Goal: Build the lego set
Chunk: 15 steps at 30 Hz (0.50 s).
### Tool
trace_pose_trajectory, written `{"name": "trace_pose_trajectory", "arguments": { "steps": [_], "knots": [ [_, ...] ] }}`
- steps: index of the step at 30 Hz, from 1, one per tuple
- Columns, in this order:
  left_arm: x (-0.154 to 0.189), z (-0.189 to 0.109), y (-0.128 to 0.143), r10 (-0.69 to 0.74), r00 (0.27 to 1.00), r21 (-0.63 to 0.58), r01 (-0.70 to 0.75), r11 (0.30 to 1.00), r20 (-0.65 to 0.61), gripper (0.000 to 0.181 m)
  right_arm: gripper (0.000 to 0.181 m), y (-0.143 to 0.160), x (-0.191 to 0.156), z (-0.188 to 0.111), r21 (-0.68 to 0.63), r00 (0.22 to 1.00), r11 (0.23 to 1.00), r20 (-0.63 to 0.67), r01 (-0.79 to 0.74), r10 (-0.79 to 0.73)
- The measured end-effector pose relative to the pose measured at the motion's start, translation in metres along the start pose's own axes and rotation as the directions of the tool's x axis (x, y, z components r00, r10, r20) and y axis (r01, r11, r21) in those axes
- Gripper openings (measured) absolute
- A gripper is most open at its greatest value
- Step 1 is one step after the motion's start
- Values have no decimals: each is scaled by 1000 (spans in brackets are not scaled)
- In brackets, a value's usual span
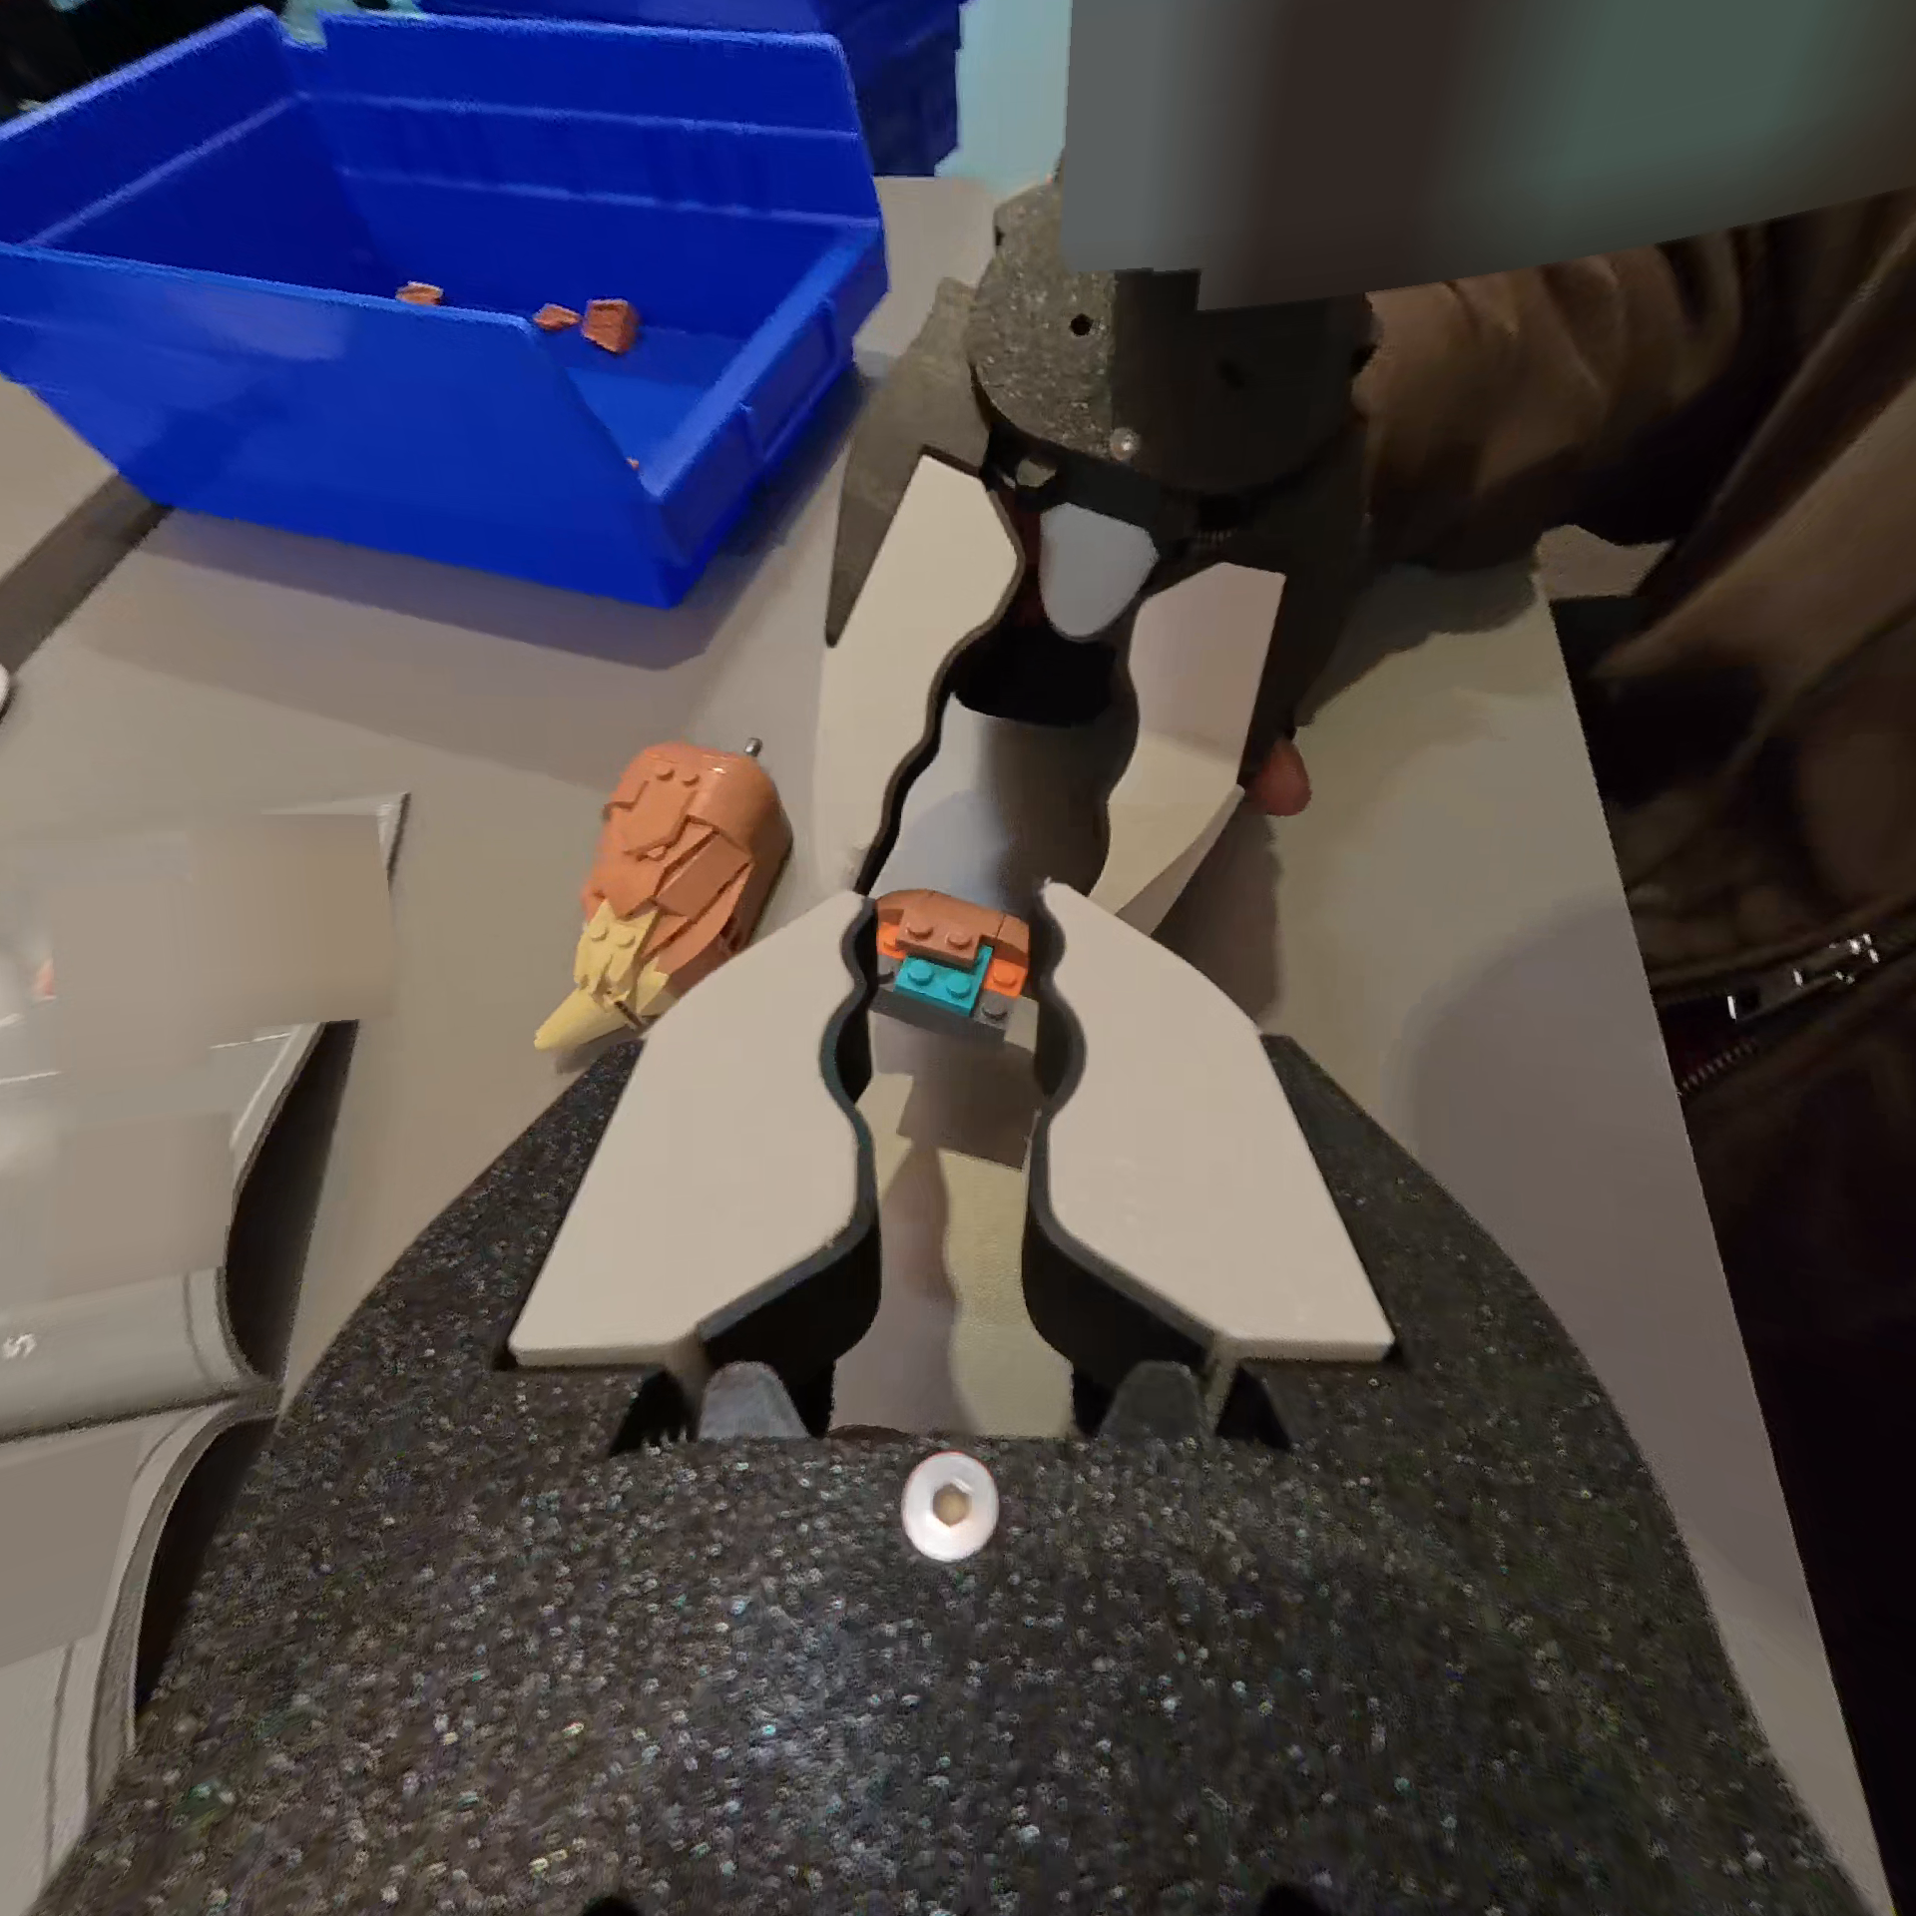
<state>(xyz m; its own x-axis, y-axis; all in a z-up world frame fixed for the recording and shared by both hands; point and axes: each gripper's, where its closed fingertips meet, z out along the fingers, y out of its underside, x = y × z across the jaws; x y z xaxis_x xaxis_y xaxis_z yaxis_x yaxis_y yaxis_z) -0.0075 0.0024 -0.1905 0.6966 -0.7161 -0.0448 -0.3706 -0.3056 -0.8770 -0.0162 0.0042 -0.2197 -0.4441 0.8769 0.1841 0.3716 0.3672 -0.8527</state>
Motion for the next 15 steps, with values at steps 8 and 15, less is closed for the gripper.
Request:
{"name": "trace_pose_trajectory", "arguments": {
  "steps": [8, 15],
  "knots": [
    [4, 9, 8, 24, 998, -56, -28, 998, -63, 28, 47, 1, -3, 1, -2, 1000, 1000, 17, 12, -12],
    [6, 11, 10, 25, 996, -81, -32, 996, -84, 26, 47, 0, -3, 1, 0, 1000, 1000, 13, 19, -19]
  ]
}}
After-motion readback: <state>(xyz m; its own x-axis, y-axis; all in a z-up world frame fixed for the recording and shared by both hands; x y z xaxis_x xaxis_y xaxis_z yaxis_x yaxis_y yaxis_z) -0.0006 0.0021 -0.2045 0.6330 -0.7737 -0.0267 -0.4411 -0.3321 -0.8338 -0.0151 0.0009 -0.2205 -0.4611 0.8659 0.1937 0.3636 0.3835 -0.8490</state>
